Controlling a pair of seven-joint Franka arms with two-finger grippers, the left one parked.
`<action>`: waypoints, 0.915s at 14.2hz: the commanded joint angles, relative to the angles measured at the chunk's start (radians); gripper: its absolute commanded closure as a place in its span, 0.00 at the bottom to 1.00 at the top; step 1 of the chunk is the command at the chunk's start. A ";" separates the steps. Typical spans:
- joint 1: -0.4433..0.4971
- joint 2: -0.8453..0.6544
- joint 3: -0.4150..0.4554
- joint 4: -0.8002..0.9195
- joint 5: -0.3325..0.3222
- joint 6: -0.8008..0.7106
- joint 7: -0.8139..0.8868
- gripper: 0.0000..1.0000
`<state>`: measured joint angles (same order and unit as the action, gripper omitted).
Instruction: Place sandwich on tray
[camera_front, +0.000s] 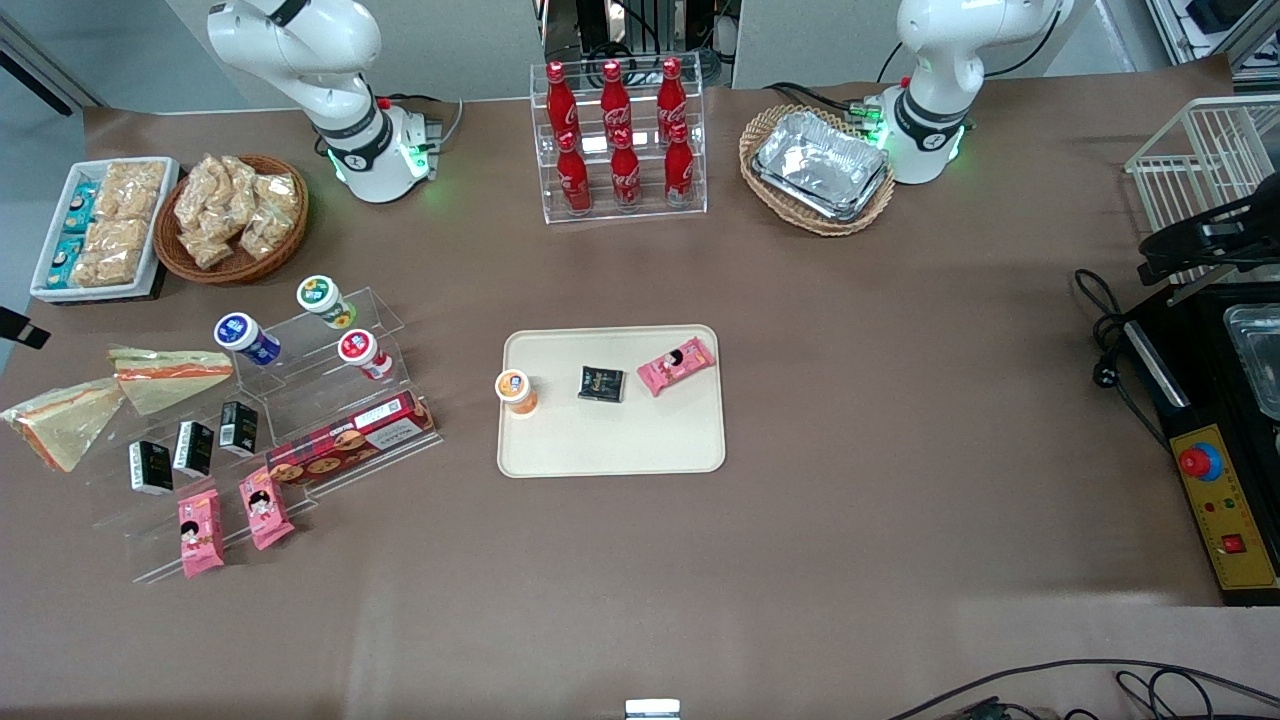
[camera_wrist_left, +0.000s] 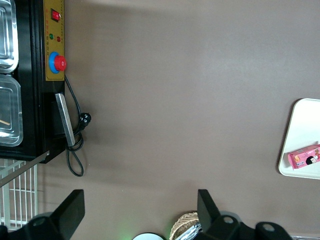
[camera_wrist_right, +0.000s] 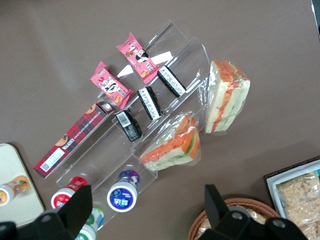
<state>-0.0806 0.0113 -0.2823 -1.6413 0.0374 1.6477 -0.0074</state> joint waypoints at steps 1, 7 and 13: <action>-0.036 0.027 -0.014 0.008 -0.011 0.006 -0.075 0.00; -0.117 0.113 -0.015 -0.023 -0.013 0.125 -0.151 0.00; -0.175 0.208 -0.014 -0.052 -0.002 0.291 -0.170 0.00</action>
<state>-0.2217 0.1819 -0.3014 -1.6879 0.0323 1.8748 -0.1467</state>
